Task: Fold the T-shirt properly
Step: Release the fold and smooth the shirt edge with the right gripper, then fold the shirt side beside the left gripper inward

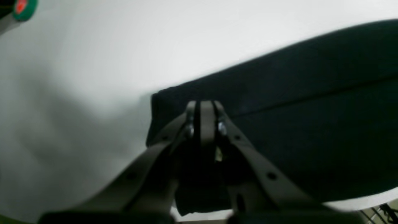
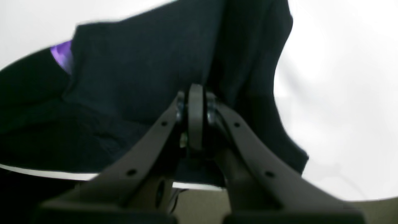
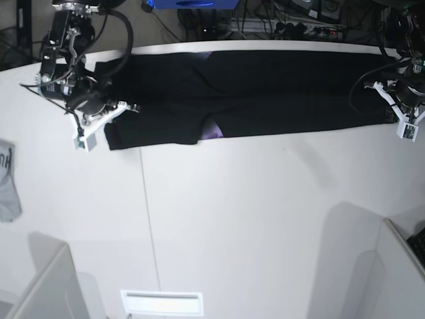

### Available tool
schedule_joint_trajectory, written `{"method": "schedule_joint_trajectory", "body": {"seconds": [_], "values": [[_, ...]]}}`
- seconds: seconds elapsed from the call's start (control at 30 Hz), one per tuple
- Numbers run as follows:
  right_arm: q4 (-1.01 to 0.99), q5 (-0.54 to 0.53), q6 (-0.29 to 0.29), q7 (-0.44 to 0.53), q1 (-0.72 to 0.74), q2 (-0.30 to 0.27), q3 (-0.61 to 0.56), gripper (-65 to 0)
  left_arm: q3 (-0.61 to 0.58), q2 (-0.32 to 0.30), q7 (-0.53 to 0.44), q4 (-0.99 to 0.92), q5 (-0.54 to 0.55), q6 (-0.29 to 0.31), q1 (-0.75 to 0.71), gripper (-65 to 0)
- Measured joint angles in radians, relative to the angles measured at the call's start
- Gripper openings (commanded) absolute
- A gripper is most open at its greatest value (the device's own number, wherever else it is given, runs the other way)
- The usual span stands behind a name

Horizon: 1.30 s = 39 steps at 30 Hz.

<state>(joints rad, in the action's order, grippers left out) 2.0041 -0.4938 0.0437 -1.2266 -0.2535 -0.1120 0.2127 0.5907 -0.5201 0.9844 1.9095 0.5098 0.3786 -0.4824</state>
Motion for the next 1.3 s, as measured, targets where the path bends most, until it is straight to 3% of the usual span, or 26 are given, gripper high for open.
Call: {"method": "schedule_joint_trajectory", "body": {"seconds": [0.2,0.5,0.73,0.87,0.97,1.03,1.2,1.3], "values": [[0.003,-0.142,0.000,-0.002,-0.036,0.000,0.048,-65.0,-0.005,-0.001,0.001,0.000,-0.004,0.000,-0.039,-65.0],[-0.002,-0.085,0.001,0.003,-0.037,0.000,0.069,-65.0,-0.006,0.001,-0.001,-0.002,-0.008,0.000,-0.080,-65.0],[-0.002,-0.054,0.001,0.002,-0.036,0.002,0.064,-65.0,-0.008,0.033,-0.004,-0.002,-0.189,0.000,-0.074,-65.0],[-0.002,-0.051,0.001,0.003,-0.036,0.002,0.065,-65.0,-0.009,0.043,-0.005,-0.002,-0.196,0.007,-0.074,-65.0],[-0.002,-0.051,0.001,0.003,-0.038,0.003,0.065,-52.7,-0.009,0.043,-0.005,-0.002,-0.195,0.007,-0.072,-52.0],[-0.002,-0.047,0.001,0.003,-0.038,0.002,0.065,-48.8,-0.009,0.043,-0.004,-0.002,-0.200,0.006,-0.072,-41.6],[-0.002,-0.048,0.001,0.003,-0.038,0.003,0.065,-48.9,0.000,0.042,-0.004,-0.001,-0.202,0.006,-0.072,-19.1],[-0.002,-0.048,0.000,0.004,-0.038,0.003,0.065,-49.7,0.003,0.041,-0.005,0.005,-0.199,0.004,-0.072,-16.6]]}}
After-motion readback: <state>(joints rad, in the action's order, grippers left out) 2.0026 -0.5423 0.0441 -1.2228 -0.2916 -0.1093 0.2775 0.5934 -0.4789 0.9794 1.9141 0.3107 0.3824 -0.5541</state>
